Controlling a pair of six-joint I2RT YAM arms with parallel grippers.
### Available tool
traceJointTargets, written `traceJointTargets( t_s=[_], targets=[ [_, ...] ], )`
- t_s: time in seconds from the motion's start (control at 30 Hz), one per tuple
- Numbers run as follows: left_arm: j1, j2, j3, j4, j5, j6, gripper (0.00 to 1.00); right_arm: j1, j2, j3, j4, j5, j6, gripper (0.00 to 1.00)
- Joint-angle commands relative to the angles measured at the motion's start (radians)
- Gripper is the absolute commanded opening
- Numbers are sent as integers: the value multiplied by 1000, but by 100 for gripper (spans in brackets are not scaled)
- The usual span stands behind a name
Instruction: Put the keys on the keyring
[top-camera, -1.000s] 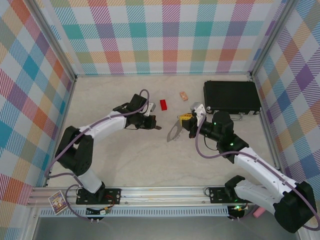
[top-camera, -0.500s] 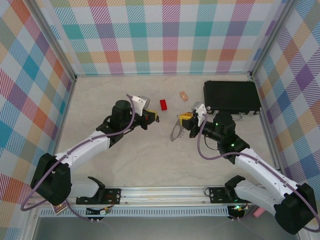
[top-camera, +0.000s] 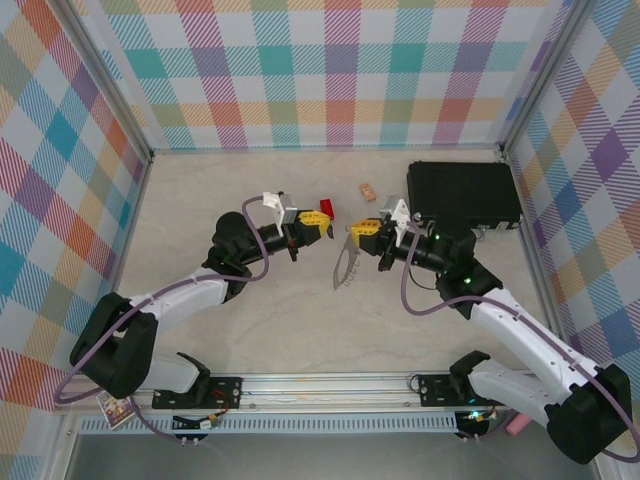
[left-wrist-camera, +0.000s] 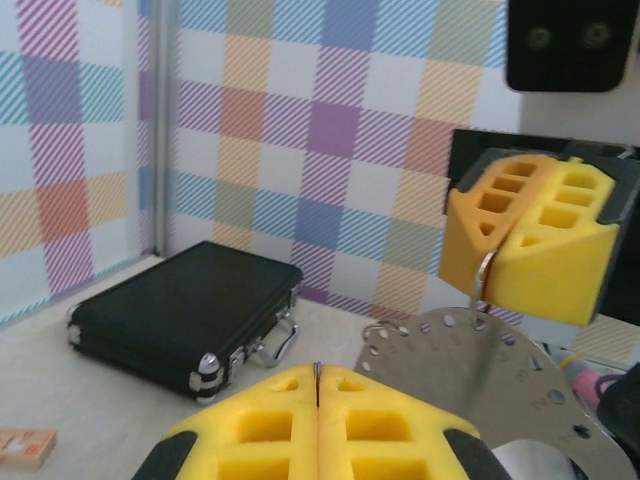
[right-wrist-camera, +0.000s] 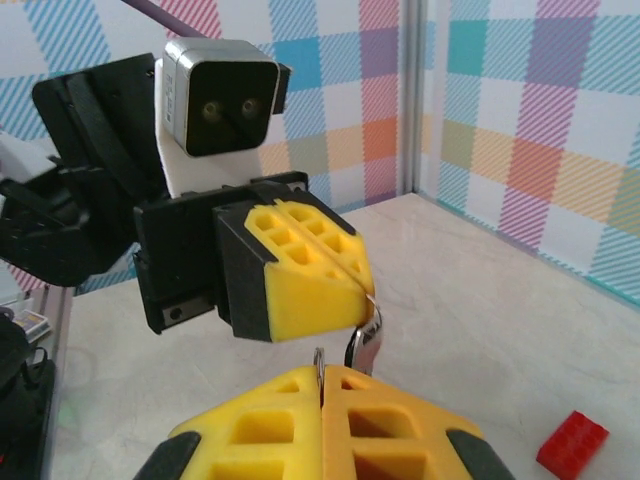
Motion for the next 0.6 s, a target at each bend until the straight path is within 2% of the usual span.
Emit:
traceJointTargets(
  t_s=[0.0, 0.57],
  targets=[
    [0, 11, -11, 184, 113, -43, 0, -4, 16, 38, 5, -70, -34, 0],
    [4, 43, 10, 210, 210, -112, 0, -4, 54, 49, 30, -106, -15, 0]
  ],
)
